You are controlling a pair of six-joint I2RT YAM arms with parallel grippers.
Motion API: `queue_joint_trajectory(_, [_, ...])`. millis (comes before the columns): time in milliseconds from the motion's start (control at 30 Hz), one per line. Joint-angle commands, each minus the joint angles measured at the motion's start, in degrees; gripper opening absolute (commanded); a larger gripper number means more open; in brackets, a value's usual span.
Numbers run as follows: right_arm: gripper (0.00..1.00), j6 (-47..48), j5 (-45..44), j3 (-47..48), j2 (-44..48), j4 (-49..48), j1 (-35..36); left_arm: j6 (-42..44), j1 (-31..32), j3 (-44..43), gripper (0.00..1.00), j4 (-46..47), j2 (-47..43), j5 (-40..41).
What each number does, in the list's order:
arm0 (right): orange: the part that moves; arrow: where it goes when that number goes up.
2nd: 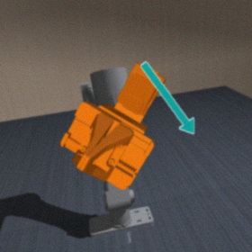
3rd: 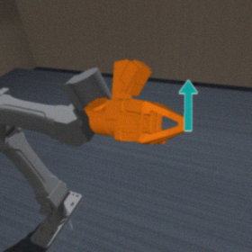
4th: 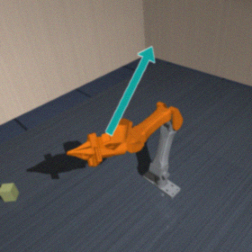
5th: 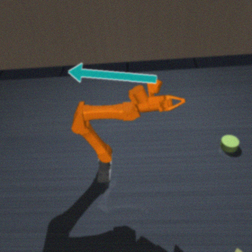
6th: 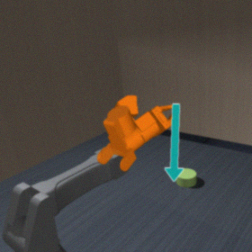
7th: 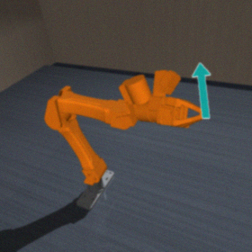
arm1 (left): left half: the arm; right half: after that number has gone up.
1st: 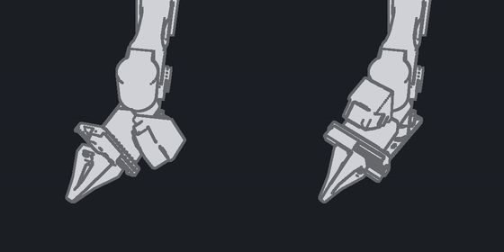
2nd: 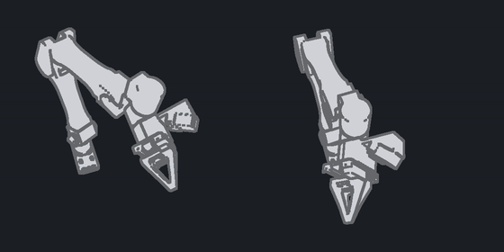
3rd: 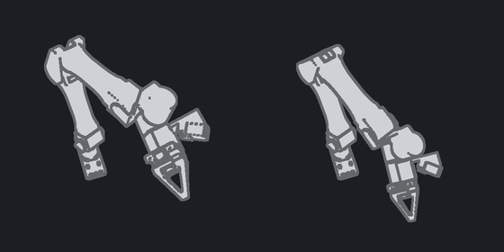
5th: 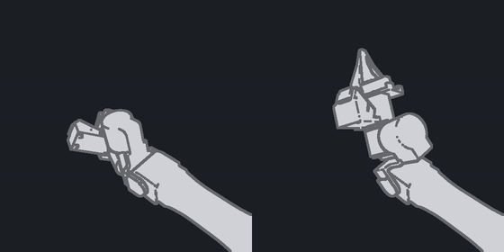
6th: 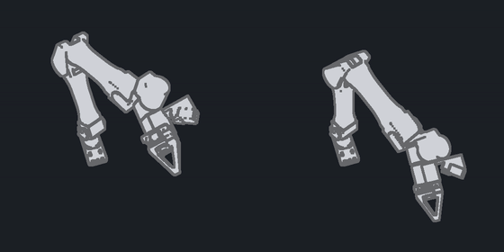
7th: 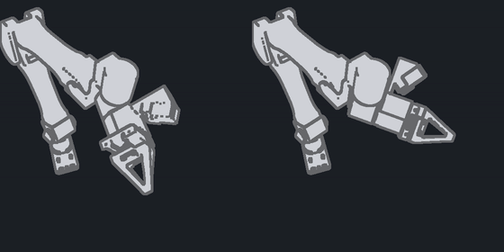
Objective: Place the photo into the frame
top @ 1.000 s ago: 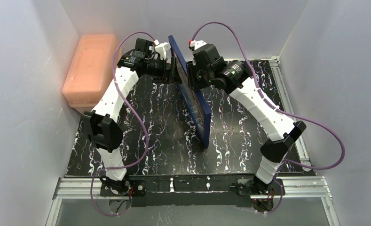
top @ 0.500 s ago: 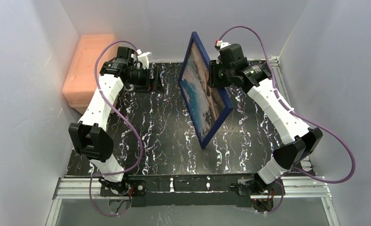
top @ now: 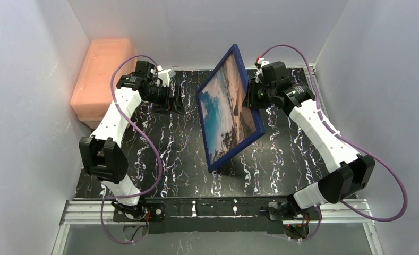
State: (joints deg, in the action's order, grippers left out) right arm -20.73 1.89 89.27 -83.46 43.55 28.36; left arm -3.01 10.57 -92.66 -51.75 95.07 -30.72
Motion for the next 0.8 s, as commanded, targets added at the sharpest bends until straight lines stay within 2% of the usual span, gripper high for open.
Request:
queue_joint_trajectory(0, [0.34, 2.8, -0.1, -5.1, 3.9, -0.4, -0.7, 1.3, -0.3, 0.8, 0.83, -0.8, -2.4, 0.2])
queue_joint_trajectory(133, [0.32, 1.5, 0.6, -12.5, 7.0, -4.3, -1.0, 1.8, -0.3, 1.2, 0.83, -0.8, -2.8, 0.7])
queue_joint_trajectory(433, [0.31, -4.4, 3.4, -33.0, 13.1, -22.7, -1.2, 4.2, -0.4, 2.5, 0.82, -2.0, -3.6, 2.1])
queue_joint_trajectory(767, [0.30, -8.6, 4.2, -47.7, 12.6, -41.3, -1.2, 6.2, -0.5, 2.6, 0.82, -3.9, -3.9, 3.1])
